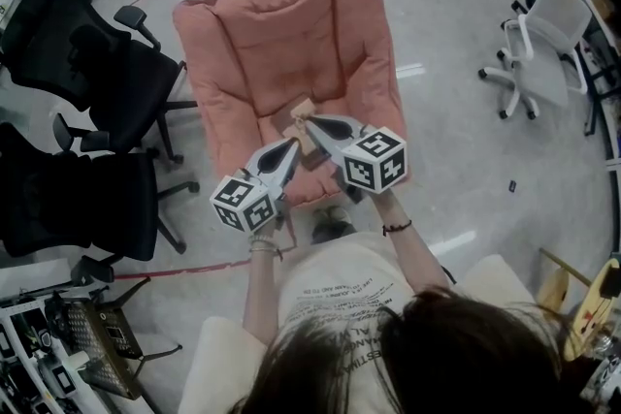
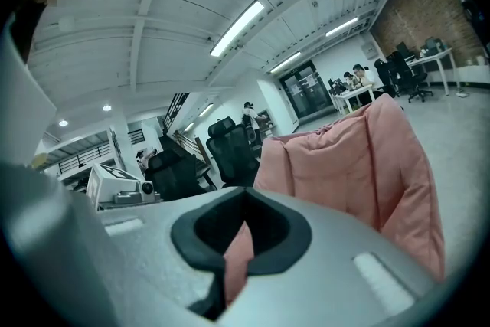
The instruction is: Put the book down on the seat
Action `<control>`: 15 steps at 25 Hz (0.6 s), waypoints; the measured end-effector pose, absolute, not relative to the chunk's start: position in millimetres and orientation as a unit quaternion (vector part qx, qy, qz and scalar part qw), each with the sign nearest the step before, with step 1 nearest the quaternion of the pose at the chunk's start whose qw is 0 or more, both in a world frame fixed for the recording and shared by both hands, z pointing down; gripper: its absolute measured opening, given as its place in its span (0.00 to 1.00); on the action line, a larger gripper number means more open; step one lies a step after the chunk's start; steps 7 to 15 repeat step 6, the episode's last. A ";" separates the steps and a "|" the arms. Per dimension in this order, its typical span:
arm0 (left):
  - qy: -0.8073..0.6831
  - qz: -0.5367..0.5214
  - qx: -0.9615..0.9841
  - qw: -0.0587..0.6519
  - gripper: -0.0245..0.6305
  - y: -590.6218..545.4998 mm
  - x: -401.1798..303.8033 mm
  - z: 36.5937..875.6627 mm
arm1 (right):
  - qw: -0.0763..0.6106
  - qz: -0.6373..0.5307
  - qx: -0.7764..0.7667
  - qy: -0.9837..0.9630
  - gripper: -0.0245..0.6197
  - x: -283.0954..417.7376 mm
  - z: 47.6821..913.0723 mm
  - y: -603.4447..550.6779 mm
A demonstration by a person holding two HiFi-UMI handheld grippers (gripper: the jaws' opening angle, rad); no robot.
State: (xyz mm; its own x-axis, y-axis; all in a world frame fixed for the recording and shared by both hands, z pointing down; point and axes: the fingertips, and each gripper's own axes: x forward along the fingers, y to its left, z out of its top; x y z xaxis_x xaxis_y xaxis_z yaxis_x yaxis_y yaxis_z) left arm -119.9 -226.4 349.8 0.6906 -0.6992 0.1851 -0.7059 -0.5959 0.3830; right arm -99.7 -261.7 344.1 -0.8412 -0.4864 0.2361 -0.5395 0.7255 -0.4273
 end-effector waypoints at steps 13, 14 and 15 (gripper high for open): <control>-0.394 0.007 0.892 0.221 0.02 -226.7 -122.5 349.5 | 0.055 0.247 0.271 -0.929 0.04 -103.1 342.2 -261.0; -0.394 0.007 0.892 0.221 0.02 -226.7 -122.5 349.5 | 0.055 0.247 0.271 -0.929 0.04 -103.1 342.2 -261.0; -0.394 0.007 0.892 0.221 0.02 -226.7 -122.5 349.5 | 0.055 0.247 0.271 -0.929 0.04 -103.1 342.2 -261.0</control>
